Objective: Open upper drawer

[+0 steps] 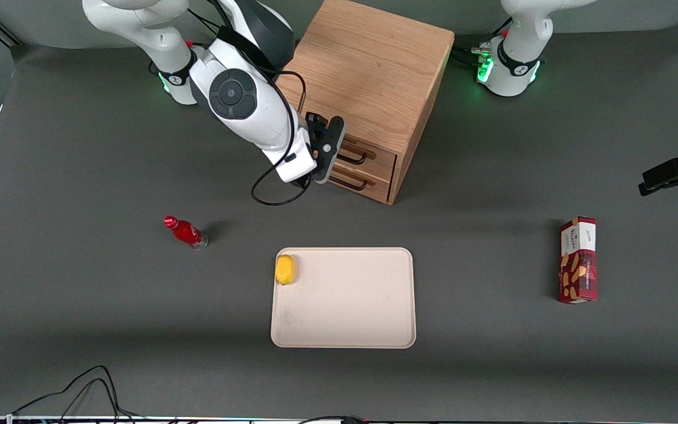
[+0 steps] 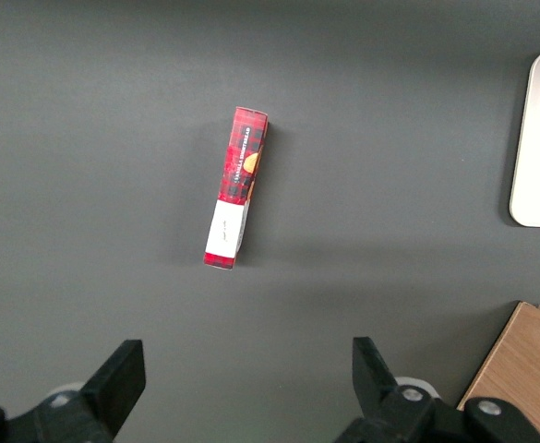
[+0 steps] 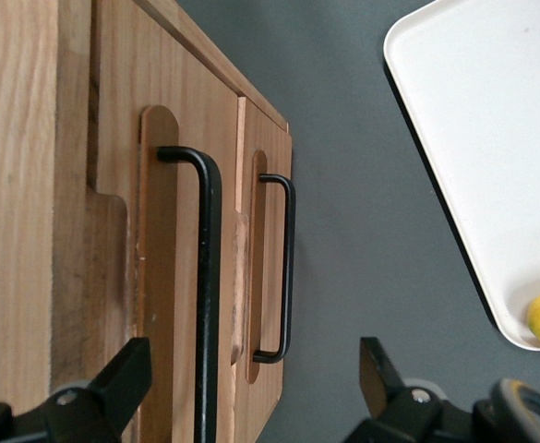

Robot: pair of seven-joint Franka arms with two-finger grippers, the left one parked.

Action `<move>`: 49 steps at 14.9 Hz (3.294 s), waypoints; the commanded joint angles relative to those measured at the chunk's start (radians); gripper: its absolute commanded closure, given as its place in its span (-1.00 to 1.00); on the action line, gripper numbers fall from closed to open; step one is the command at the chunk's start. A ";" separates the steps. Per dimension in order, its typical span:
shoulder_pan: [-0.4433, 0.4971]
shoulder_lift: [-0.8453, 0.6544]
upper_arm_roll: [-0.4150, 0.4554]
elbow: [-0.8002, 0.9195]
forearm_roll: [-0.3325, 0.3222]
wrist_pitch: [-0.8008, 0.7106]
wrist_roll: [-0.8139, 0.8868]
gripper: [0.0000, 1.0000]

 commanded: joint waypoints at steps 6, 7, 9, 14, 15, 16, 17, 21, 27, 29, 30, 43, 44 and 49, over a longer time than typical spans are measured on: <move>0.007 0.004 0.001 -0.036 0.005 0.082 0.025 -1.00; 0.008 0.011 0.001 -0.036 0.005 0.087 0.025 -1.00; 0.022 0.014 0.001 -0.037 0.004 0.093 0.026 -1.00; 0.024 0.014 0.001 -0.063 0.002 0.130 0.026 -1.00; 0.024 0.015 0.001 -0.063 0.002 0.134 0.025 -1.00; 0.024 0.018 -0.001 -0.063 0.001 0.139 0.025 -1.00; 0.024 0.021 -0.001 -0.065 0.001 0.146 0.025 -1.00; 0.019 0.035 -0.001 -0.057 -0.022 0.151 0.025 -1.00; 0.022 0.044 -0.003 -0.057 -0.041 0.168 0.025 -1.00; 0.022 0.047 -0.004 -0.056 -0.042 0.168 0.025 -1.00; 0.022 0.051 -0.006 -0.054 -0.044 0.168 0.025 -1.00; 0.004 0.109 -0.018 0.027 -0.088 0.168 0.026 -1.00; 0.004 0.122 -0.018 0.045 -0.090 0.168 0.026 -1.00; 0.002 0.153 -0.036 0.090 -0.117 0.166 0.025 -1.00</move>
